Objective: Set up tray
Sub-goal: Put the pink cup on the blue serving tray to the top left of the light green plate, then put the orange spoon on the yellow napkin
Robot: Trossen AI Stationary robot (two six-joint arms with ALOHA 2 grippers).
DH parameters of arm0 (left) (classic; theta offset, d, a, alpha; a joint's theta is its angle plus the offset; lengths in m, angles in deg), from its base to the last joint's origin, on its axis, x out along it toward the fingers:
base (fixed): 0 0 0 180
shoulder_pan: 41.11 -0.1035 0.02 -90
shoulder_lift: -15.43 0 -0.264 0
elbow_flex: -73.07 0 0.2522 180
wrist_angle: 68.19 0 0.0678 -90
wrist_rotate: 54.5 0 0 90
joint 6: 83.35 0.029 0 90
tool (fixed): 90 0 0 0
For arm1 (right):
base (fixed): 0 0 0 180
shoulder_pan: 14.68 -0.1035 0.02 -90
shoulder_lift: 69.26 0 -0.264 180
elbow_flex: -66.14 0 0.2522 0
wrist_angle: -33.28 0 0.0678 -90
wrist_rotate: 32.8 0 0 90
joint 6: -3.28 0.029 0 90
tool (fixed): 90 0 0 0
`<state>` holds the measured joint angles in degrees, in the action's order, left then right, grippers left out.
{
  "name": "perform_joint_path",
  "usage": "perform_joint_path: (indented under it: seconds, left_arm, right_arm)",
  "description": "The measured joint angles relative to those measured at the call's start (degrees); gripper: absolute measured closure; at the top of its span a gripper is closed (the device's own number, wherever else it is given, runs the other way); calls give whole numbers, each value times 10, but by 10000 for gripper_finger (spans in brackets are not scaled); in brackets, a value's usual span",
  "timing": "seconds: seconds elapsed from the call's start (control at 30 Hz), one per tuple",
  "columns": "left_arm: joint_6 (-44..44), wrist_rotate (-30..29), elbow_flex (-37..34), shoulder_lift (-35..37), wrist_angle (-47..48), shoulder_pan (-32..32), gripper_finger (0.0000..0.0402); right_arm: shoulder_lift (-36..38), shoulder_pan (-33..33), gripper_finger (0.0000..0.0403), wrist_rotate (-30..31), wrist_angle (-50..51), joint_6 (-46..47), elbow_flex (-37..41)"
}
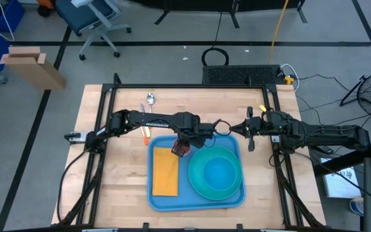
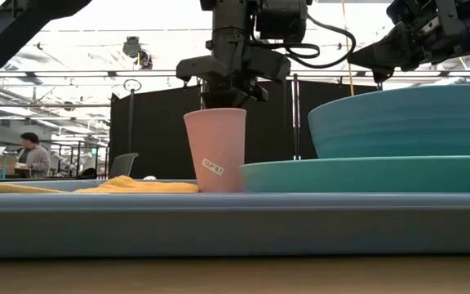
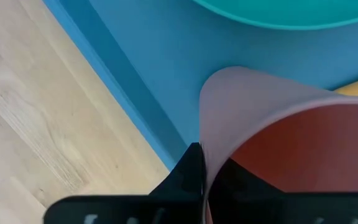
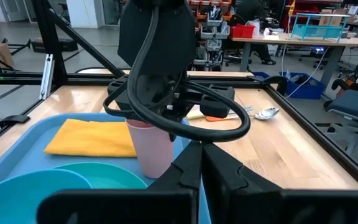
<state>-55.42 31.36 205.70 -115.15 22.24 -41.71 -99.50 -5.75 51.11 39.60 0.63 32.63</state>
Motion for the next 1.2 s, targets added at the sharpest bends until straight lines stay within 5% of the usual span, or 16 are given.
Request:
perform_joint_path:
  seconds: [0.33,0.67,0.93,1.2]
  left_arm:
    - [1,37,-4,-4,-22,0,323]
    - [-4,0,32,-3,-1,-1,240]
    - [-15,3,161,2,107,-1,218]
    - [-52,66,97,127,71,-22,218]
  right_arm:
    - [0,0,399,0,-1,-1,0]
    - [0,0,399,0,-1,-5,0]
    - [0,0,399,0,-1,0,0]
    - [0,0,399,0,10,4,0]
